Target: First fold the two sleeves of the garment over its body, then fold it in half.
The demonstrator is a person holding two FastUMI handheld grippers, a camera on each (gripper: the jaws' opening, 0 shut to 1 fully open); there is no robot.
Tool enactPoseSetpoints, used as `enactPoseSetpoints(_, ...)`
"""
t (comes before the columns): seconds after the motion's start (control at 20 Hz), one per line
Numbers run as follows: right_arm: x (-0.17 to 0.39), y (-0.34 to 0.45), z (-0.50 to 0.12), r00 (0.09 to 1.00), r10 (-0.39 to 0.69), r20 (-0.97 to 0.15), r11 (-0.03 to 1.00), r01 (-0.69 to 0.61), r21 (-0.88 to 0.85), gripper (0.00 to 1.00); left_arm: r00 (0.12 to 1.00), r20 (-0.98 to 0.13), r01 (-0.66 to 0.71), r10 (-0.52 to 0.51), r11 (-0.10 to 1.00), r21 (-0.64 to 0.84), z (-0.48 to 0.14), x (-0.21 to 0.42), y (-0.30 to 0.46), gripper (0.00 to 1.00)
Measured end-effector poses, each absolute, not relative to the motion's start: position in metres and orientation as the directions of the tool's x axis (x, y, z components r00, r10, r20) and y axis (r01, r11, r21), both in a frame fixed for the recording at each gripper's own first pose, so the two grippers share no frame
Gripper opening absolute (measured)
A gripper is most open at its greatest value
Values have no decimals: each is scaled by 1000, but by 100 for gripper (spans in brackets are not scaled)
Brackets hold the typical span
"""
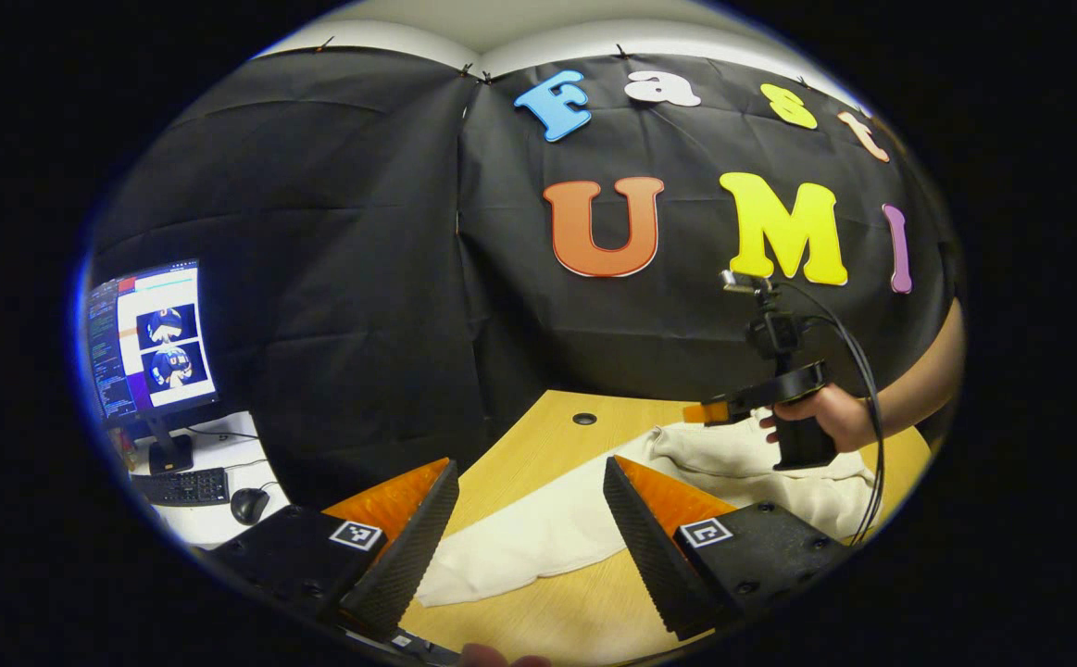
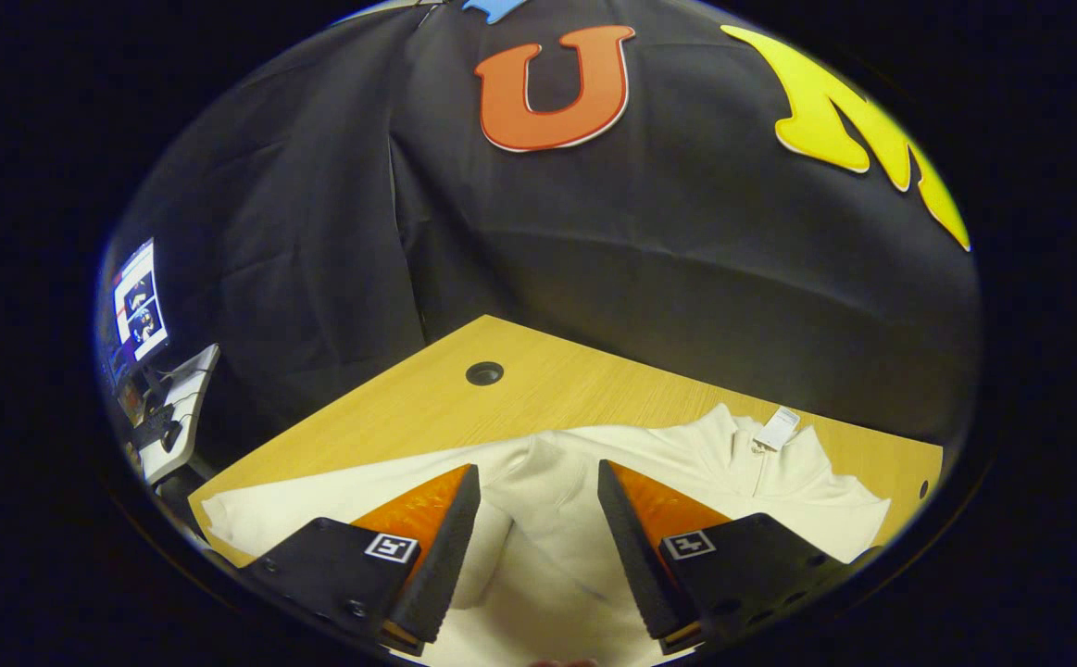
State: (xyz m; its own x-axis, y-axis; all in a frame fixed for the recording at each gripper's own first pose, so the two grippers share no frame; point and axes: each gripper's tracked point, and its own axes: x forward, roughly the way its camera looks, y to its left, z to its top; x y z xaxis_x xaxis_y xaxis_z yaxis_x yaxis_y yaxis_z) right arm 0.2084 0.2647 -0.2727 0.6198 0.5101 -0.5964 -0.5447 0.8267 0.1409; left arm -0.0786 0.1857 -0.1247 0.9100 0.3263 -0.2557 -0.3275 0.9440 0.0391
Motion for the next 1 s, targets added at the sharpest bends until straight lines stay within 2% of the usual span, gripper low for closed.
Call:
enactPoseSetpoints(0.2,169,235,-209,656,550,-516,813,-563,151,88,902,-289,-307,320,947,90,-152,-92,199,100)
enactPoseSetpoints(0.4,119,196,-174,637,577,-511,798,-574,184,89,883,-361,-270,300,954,131,-195,-106,223,100)
enactPoseSetpoints(0.75,91,115,-140,715,483,-506,858,-500,112,89,801,-521,-236,294,956,176,-278,-122,281,100)
enactPoseSetpoints(1.0,80,93,-142,730,434,-528,886,-451,105,89,756,-619,-186,216,976,113,-330,-120,296,100)
